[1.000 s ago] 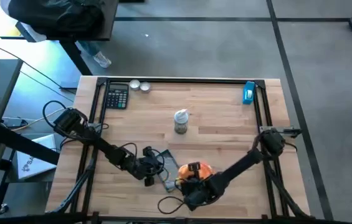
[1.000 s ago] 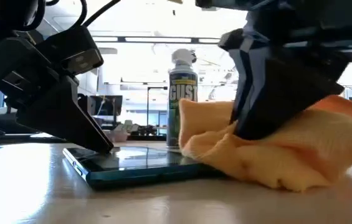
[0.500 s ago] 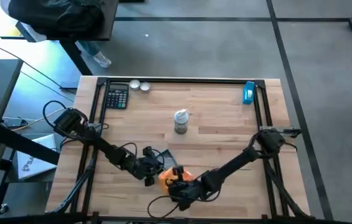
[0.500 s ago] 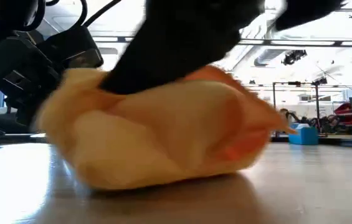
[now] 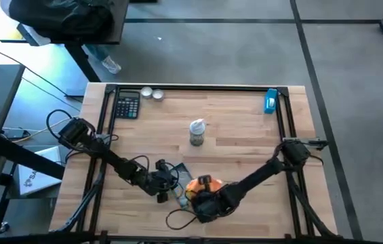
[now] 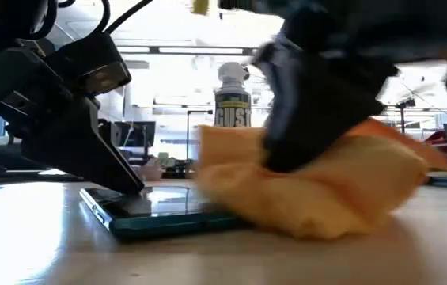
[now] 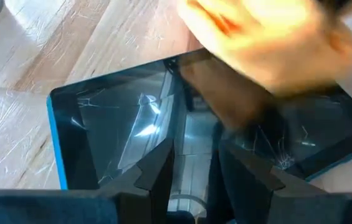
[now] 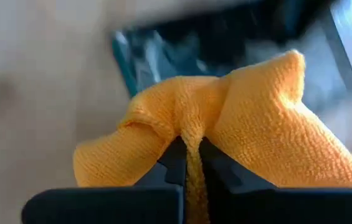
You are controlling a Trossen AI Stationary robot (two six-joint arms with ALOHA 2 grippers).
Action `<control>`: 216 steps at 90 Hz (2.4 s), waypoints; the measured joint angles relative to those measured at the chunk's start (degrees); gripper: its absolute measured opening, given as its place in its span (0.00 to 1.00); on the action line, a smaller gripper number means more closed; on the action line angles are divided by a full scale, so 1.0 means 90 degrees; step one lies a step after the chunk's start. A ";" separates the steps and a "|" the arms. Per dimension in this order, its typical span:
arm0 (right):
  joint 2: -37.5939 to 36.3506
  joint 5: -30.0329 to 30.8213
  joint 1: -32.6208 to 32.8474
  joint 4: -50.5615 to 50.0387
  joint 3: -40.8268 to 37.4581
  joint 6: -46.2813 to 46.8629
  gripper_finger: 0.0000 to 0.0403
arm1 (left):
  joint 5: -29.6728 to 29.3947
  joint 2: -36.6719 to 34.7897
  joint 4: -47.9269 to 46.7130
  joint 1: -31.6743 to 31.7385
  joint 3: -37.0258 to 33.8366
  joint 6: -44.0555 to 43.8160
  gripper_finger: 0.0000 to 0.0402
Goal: Apply microfiber cloth
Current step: Wipe the front of the blue tablet using the orange microfiber cloth
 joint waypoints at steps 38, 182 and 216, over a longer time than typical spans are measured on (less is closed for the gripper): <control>-0.0239 0.0587 -0.0094 -0.0197 -0.0010 -0.0187 0.00 | 0.0005 -0.1652 0.0236 -0.0601 -0.0022 0.0635 0.28; 0.0063 -0.1013 -0.2079 0.2972 0.0002 -0.3195 0.00 | -0.2004 -0.1640 -0.1470 -0.1533 -0.0010 -0.0801 0.20; 0.0582 -0.2435 -0.2409 0.4239 0.0000 -0.3918 0.00 | -0.1989 0.0914 0.2701 -0.1657 -0.0007 -0.0498 0.20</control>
